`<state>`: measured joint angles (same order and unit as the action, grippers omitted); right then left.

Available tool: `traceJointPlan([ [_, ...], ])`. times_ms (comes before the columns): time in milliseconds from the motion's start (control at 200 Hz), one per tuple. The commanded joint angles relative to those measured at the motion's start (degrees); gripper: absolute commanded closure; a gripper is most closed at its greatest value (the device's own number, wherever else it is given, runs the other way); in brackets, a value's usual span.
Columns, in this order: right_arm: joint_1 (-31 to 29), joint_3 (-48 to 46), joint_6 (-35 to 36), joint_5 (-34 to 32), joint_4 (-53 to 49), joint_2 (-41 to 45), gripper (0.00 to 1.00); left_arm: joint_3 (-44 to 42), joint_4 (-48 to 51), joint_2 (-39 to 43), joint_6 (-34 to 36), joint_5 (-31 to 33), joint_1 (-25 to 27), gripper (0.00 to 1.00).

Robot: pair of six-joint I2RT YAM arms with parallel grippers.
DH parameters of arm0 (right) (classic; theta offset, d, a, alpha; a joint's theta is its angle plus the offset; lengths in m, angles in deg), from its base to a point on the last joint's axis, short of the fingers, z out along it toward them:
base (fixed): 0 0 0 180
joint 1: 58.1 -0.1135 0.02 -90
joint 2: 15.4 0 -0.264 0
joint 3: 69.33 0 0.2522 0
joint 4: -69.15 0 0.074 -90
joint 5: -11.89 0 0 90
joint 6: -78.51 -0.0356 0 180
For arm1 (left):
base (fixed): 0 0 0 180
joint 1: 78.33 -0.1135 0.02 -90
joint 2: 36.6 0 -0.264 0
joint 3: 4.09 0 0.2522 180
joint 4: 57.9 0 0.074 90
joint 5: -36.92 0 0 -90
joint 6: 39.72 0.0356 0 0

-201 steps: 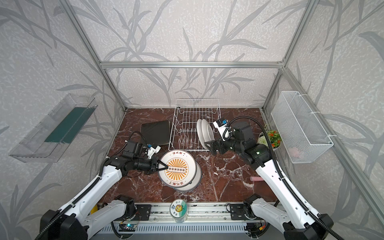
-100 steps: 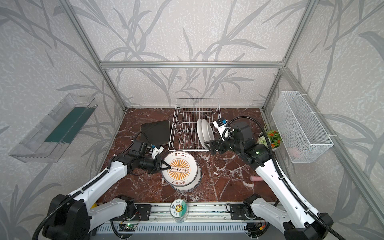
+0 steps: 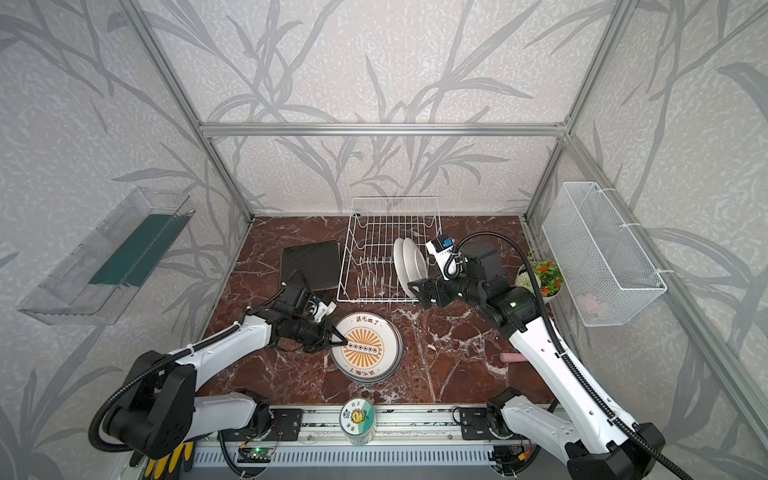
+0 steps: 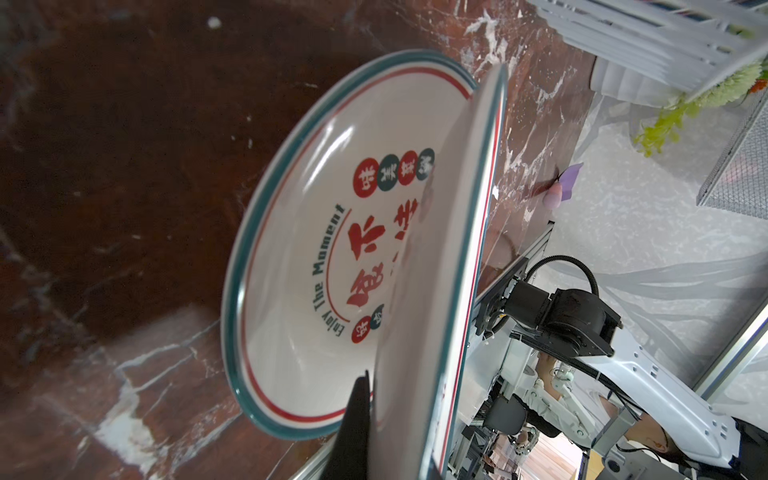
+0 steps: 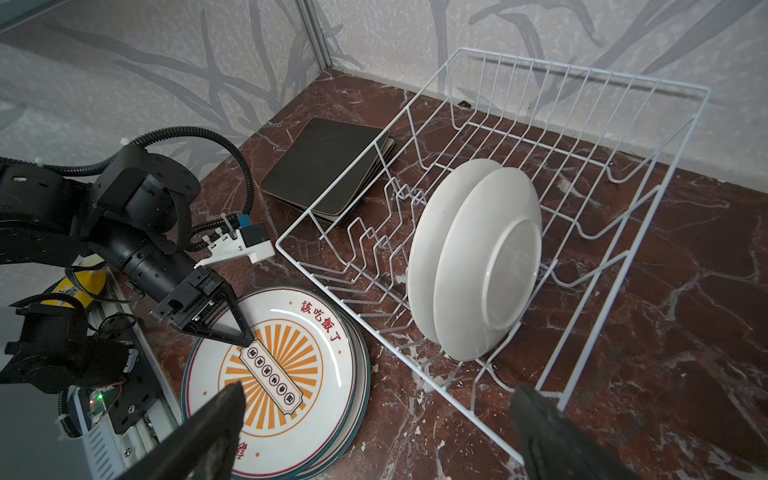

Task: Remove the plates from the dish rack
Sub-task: 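Lower the patterned plate flat onto the red-text plate with the left gripper, then open the left gripper and lift it off the stacked plates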

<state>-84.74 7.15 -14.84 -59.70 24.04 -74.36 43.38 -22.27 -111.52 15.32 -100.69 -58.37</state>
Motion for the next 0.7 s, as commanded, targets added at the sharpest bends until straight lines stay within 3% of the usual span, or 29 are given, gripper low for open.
traceJointPlan([
  [0,-0.3,-0.6,0.5,-0.8,1.1,-0.3,0.01,-1.0,-5.6,-0.9,-2.0,-0.5,0.4,1.00],
  [135,-0.3,-0.6,0.7,-0.8,1.4,-0.5,0.01,-0.8,-5.4,-1.7,-1.3,0.2,0.6,0.90],
  [340,-0.3,-0.6,0.2,-0.6,2.3,-1.0,0.01,-0.9,-4.1,-1.6,-1.3,1.5,0.6,0.49],
  [695,-0.3,-0.4,-0.1,-0.3,2.6,-1.1,0.01,2.2,3.5,0.3,-0.1,4.2,0.7,0.30],
])
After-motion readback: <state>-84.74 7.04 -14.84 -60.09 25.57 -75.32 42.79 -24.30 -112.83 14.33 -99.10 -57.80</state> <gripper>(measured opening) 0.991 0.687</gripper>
